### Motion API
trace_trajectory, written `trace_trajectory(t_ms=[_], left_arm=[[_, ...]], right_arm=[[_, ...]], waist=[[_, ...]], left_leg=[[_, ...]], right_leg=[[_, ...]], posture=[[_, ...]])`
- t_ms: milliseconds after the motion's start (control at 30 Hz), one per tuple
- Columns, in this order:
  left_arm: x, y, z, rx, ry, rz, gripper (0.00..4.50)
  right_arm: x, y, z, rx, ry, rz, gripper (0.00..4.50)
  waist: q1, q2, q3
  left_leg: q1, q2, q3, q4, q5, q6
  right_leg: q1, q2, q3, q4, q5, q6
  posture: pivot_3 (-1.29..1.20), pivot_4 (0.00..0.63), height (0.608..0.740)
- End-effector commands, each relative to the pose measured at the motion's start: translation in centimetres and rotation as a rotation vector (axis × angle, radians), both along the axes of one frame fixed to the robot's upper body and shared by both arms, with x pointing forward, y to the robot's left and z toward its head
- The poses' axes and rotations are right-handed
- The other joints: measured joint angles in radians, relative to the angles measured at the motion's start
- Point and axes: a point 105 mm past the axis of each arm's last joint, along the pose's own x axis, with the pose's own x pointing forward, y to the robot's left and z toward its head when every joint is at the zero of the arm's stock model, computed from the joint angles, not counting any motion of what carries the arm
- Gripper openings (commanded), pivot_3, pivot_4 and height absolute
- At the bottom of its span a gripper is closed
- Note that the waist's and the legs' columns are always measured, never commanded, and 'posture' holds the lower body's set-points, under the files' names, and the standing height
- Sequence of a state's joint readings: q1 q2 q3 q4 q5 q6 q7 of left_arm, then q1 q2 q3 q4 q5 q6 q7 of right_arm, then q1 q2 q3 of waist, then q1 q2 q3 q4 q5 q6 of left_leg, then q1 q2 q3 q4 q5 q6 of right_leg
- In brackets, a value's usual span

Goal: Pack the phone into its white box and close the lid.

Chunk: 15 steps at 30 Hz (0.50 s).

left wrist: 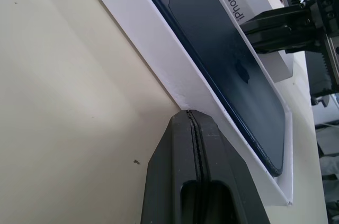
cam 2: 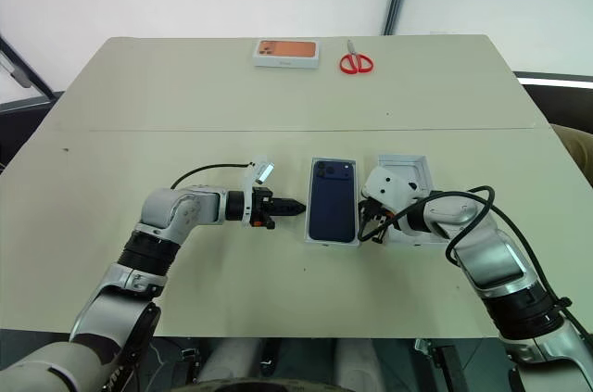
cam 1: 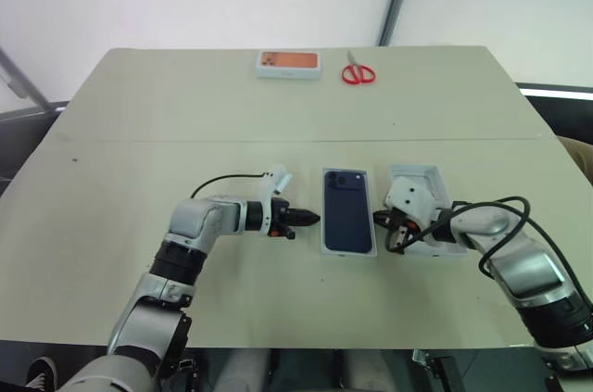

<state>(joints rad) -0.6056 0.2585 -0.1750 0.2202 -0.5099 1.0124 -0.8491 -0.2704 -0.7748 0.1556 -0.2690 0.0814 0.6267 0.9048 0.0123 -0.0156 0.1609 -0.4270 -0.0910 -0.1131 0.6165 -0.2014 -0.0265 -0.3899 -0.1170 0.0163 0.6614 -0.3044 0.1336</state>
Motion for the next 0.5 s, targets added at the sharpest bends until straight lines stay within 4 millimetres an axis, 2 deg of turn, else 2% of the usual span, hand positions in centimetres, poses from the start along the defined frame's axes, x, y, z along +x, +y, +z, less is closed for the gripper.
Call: trace_trajectory(t_ms=[33, 267, 400, 500], left_arm=[[-0.7, -1.9, 1.5, -0.056, -0.050, -0.077, 0.02], [0.3, -0.4, 1.5, -0.050, -0.062, -0.026, 0.02], [-0.1, 0.6, 1.6, -0.038, -0.064, -0.034, 0.02], [0.3, 2.1, 1.7, -0.018, -0.087, -0.006, 0.02]], right_arm=[[-0.3, 0.4, 0.2, -0.002, -0.004, 0.032, 0.07], [-0.6, 0.4, 0.3, -0.003, 0.011, 0.047, 0.07], [-0.2, -0.3, 1.0, -0.011, -0.002, 0.032, 0.07], [-0.2, -1.0, 1.7, -0.032, -0.017, 0.027, 0.07]], waist=[[0.000, 0.000, 0.000], [0.000, 0.000, 0.000], [-0.002, 0.000, 0.000], [-0.003, 0.000, 0.000]], left_leg=[[0.000, 0.000, 0.000, 0.000, 0.000, 0.000], [0.000, 0.000, 0.000, 0.000, 0.000, 0.000], [0.000, 0.000, 0.000, 0.000, 0.000, 0.000], [0.000, 0.000, 0.000, 0.000, 0.000, 0.000]], right_leg=[[0.000, 0.000, 0.000, 0.000, 0.000, 0.000], [0.000, 0.000, 0.000, 0.000, 0.000, 0.000], [0.000, 0.000, 0.000, 0.000, 0.000, 0.000], [0.000, 0.000, 0.000, 0.000, 0.000, 0.000]], posture=[[0.00, 0.150, 0.740], [0.00, 0.150, 0.740], [0.00, 0.150, 0.740], [0.00, 0.150, 0.740]])
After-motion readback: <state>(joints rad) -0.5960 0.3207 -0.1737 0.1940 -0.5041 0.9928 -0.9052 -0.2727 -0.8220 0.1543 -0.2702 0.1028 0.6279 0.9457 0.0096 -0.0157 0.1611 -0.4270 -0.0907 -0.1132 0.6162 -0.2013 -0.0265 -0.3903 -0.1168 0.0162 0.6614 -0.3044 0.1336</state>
